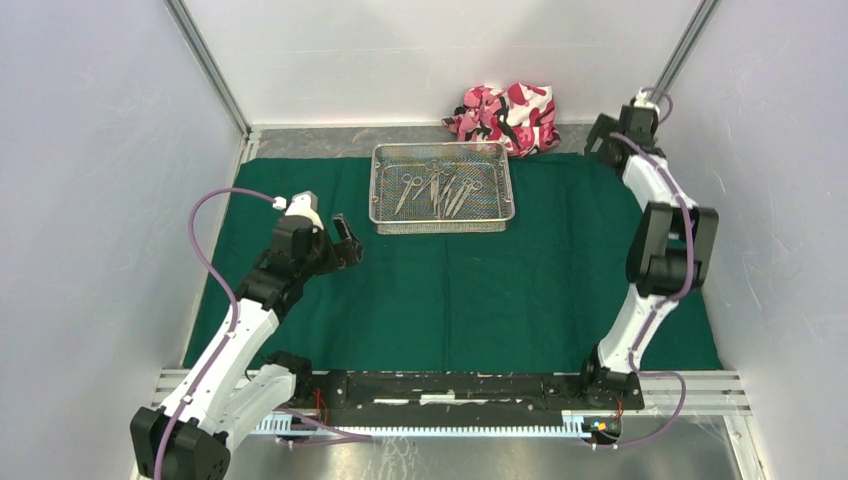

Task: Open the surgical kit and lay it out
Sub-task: Smooth out the surgical kit at the center of the board.

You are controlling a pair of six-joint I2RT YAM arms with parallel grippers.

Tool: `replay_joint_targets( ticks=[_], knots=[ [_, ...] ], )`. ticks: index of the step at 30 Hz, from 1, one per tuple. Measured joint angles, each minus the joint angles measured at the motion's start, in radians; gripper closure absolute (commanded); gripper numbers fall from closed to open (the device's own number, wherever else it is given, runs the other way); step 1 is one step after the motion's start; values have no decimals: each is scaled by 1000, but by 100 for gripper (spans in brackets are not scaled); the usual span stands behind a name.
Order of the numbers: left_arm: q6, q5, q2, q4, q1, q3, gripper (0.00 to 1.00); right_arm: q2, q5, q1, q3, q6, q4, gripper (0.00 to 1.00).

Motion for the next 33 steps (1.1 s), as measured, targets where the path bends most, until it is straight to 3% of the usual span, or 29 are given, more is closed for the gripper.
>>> replay_joint_targets(
  ticks=[4,13,21,27,33],
  knots=[
    [0,0,6,-2,0,0,0,197,7,-1,228,-1,9,2],
    [0,-1,8,-6,0,0,0,426,3,-18,415,0,21,2],
    [0,-5,8,-9,0,0,0,552,-34,-66,478,24,49,4],
    [0,-19,3,-13,-2,0,0,645,-32,-111,618,27,54,5],
    [0,-24,3,-13,-2,0,0,661,-35,-121,665,-11,2,4]
  ],
)
